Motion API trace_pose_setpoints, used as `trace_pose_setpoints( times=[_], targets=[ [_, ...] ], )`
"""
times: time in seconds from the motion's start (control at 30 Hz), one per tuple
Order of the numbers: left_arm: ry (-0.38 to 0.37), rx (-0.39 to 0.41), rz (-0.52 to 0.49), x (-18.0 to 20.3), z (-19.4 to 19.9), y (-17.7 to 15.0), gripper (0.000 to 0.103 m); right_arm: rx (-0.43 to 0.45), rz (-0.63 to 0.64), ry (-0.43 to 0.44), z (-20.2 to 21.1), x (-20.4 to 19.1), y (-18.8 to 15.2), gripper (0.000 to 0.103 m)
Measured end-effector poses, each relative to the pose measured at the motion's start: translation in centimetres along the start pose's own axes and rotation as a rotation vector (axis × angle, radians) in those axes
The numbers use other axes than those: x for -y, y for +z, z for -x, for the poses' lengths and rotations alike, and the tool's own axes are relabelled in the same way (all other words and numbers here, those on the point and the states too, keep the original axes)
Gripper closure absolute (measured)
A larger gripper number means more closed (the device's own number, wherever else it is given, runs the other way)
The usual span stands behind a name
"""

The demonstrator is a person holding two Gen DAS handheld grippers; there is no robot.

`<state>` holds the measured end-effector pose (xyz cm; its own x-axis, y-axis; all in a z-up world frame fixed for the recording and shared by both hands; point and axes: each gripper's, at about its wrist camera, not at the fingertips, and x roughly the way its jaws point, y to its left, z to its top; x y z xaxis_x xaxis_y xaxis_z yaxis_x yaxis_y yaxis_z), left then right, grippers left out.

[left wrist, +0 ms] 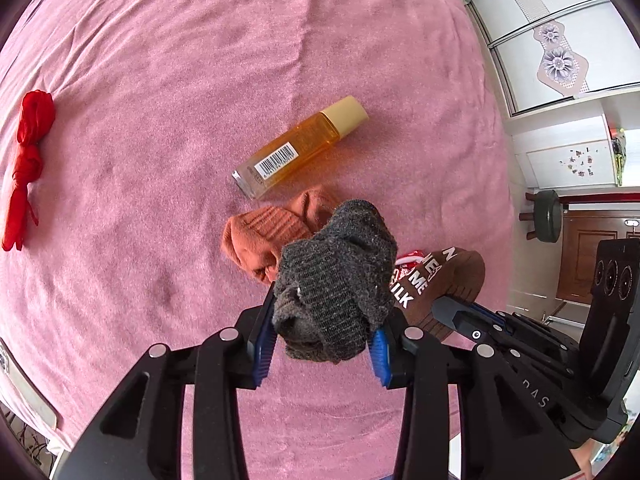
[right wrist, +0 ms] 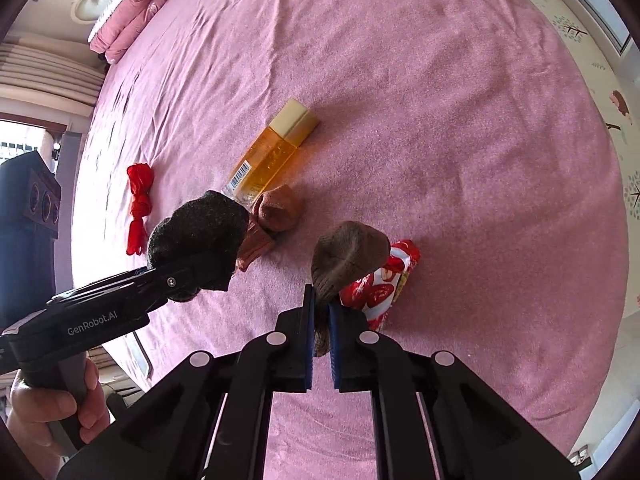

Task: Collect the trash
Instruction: 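Carry the grey hat and brown beanie over the yellow bin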

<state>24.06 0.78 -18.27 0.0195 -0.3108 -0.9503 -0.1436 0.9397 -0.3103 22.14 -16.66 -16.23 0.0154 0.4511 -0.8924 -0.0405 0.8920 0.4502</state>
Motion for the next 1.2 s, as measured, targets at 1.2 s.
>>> trace_pose_setpoints(
  times=[1.2],
  targets=[
    [0.011, -0.117, -0.354, 24.1, -6.0, -10.4, 0.064, 0.210, -0.272, -0.031, 14.8, 20.1, -11.8, 0.097]
  ],
)
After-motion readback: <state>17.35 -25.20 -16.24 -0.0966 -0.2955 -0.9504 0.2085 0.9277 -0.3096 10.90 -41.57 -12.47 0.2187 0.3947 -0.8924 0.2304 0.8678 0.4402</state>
